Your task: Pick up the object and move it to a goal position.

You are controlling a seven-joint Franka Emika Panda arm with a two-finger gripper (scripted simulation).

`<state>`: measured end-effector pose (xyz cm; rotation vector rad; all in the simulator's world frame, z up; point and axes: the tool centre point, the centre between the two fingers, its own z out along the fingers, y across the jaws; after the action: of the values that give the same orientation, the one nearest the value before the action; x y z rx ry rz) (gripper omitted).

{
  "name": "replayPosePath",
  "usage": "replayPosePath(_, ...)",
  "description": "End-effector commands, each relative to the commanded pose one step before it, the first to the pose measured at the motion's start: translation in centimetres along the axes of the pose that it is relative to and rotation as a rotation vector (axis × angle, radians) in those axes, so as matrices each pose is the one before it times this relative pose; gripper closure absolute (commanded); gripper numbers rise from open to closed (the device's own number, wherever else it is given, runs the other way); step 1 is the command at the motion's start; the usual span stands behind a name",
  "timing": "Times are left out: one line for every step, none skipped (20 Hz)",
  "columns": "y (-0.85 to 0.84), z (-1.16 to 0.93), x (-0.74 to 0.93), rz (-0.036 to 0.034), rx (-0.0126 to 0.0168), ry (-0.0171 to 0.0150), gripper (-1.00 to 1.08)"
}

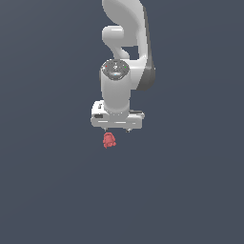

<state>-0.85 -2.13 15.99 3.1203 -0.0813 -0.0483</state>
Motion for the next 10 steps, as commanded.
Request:
replayPosePath(0.001,0.0,0.0,0.0,0.0,0.0,-0.92)
replayPosePath(-0.034,-0.036,0.004,-0.00104,0.00031,0.00051,-0.92)
replayPosePath(-0.09,-0.102,0.014,-0.00291,0.00093,0.00144,-0.92)
replayPosePath(-0.152,-0.169,0.022,-0.00487,0.00155,0.00241,-0.92)
replayPosePath(-0.21,-0.235,0.031,-0.00677,0.00212,0.00335,-0.92)
replayPosePath(-0.269,-0.299,0.04,-0.00867,0.00266,0.00429,-0.92)
replayPosePath(-0.275,-0.305,0.042,-0.00889,0.00267,0.0044,-0.92)
replayPosePath(-0.211,-0.235,0.034,-0.00688,0.00202,0.0034,-0.92)
replayPosePath(-0.151,-0.166,0.024,-0.00491,0.00142,0.00242,-0.92)
replayPosePath(-0.087,-0.096,0.014,-0.00288,0.00082,0.00141,-0.92)
